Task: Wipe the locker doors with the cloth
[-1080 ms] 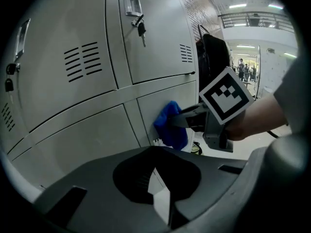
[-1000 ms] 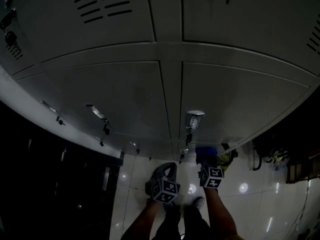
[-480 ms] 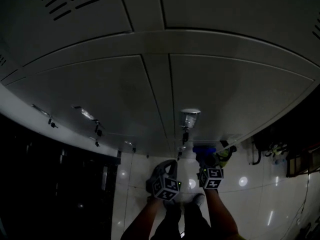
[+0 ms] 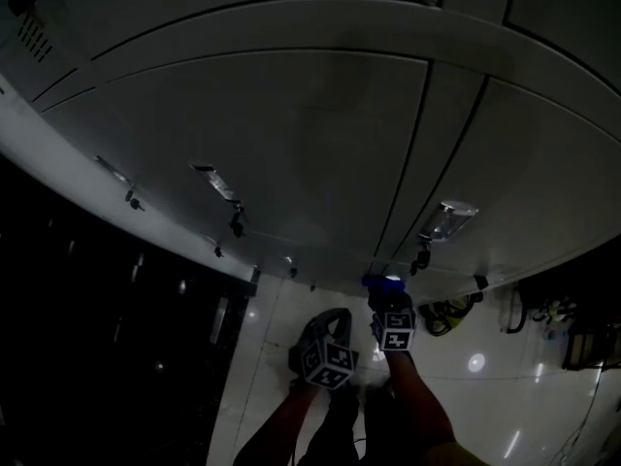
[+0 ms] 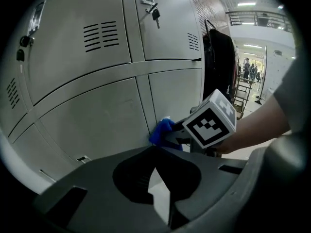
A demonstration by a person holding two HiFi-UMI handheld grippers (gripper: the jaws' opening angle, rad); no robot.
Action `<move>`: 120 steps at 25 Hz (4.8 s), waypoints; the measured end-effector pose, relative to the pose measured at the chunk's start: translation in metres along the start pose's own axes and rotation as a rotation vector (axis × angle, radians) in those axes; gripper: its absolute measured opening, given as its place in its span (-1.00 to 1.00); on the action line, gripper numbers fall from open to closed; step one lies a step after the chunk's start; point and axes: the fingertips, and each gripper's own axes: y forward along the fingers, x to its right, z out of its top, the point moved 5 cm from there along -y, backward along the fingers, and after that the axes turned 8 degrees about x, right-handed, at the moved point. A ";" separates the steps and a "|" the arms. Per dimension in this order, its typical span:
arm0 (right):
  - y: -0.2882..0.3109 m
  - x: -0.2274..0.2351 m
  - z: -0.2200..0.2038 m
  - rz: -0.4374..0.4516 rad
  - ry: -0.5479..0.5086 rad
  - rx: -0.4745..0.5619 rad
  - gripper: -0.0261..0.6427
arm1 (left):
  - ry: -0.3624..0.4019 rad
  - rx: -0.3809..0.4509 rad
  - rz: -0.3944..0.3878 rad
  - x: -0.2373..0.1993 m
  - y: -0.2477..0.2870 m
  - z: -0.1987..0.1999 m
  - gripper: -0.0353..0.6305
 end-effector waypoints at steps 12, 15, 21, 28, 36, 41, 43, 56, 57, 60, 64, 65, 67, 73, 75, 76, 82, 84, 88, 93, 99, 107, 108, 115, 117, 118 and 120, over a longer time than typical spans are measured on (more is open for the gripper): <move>-0.128 0.213 0.012 -0.356 0.089 0.095 -0.72 | 0.084 0.054 -0.163 0.087 0.071 0.055 -0.88; -0.134 0.225 0.010 -0.365 0.122 0.097 -0.72 | 0.077 0.065 -0.195 0.102 0.082 0.061 -0.88; -0.099 0.163 -0.025 -0.207 0.109 0.014 -0.72 | 0.038 0.032 -0.167 0.090 0.074 0.036 -0.88; -0.001 0.065 -0.072 -0.077 0.131 -0.121 -0.72 | -0.050 0.002 -0.086 0.062 0.048 -0.006 -0.88; -0.009 0.097 -0.077 -0.129 0.117 -0.078 -0.72 | -0.065 -0.016 -0.056 0.045 0.041 -0.024 -0.88; -0.079 0.211 -0.070 -0.340 0.164 -0.021 -0.72 | -0.029 0.010 -0.106 0.066 0.063 -0.001 -0.88; -0.090 0.241 -0.070 -0.357 0.139 -0.026 -0.72 | -0.009 0.018 -0.127 0.077 0.076 0.007 -0.88; -0.001 0.118 -0.106 -0.154 0.158 -0.123 -0.72 | -0.066 0.005 -0.109 0.060 0.080 -0.009 -0.88; 0.012 0.102 -0.114 -0.134 0.171 -0.153 -0.72 | -0.073 -0.003 -0.099 0.054 0.074 -0.016 -0.88; 0.044 0.054 -0.128 -0.042 0.161 -0.207 -0.72 | -0.085 -0.024 -0.068 0.038 0.058 -0.037 -0.88; 0.063 0.031 -0.127 0.002 0.168 -0.194 -0.72 | -0.103 -0.048 -0.043 0.026 0.055 -0.059 -0.88; 0.060 0.034 -0.126 -0.004 0.166 -0.191 -0.72 | -0.102 -0.053 -0.041 0.025 0.056 -0.060 -0.88; 0.045 0.053 -0.117 -0.057 0.170 -0.165 -0.72 | -0.094 -0.053 -0.045 0.028 0.062 -0.055 -0.88; -0.026 0.184 -0.116 -0.286 0.168 -0.147 -0.72 | -0.038 -0.039 -0.110 0.062 0.101 -0.026 -0.88; -0.041 0.215 -0.112 -0.303 0.155 -0.151 -0.72 | -0.011 -0.033 -0.136 0.076 0.116 -0.018 -0.88; -0.045 0.221 -0.109 -0.290 0.149 -0.153 -0.72 | -0.002 -0.030 -0.145 0.082 0.122 -0.014 -0.88; -0.062 0.200 -0.058 -0.217 0.157 -0.075 -0.72 | 0.037 -0.010 -0.172 0.099 0.132 0.020 -0.88; -0.107 0.169 -0.024 -0.201 0.145 -0.010 -0.72 | 0.037 -0.020 -0.189 0.101 0.101 0.035 -0.88; -0.219 0.113 0.089 -0.153 0.093 0.095 -0.72 | 0.073 0.003 -0.198 0.100 0.013 0.103 -0.88; -0.287 0.061 0.247 -0.059 -0.039 0.301 -0.72 | 0.090 0.156 -0.104 0.063 -0.079 0.205 -0.88; -0.338 0.012 0.311 -0.023 -0.148 0.420 -0.72 | 0.105 0.277 -0.051 0.056 -0.150 0.251 -0.88; -0.357 -0.004 0.286 -0.057 -0.079 0.366 -0.72 | 0.116 0.301 -0.124 0.061 -0.164 0.239 -0.88; -0.360 -0.003 0.283 -0.068 -0.082 0.365 -0.72 | 0.121 0.303 -0.134 0.063 -0.164 0.235 -0.88; -0.424 -0.025 0.274 -0.037 -0.107 0.393 -0.72 | 0.162 0.327 -0.100 0.090 -0.222 0.230 -0.88; -0.445 -0.028 0.274 -0.007 -0.113 0.421 -0.72 | 0.184 0.335 -0.067 0.103 -0.246 0.234 -0.88; -0.460 -0.029 0.276 0.013 -0.102 0.438 -0.72 | 0.188 0.339 -0.046 0.111 -0.257 0.234 -0.88; -0.498 -0.029 0.275 0.036 -0.091 0.469 -0.72 | 0.185 0.345 -0.008 0.135 -0.278 0.234 -0.88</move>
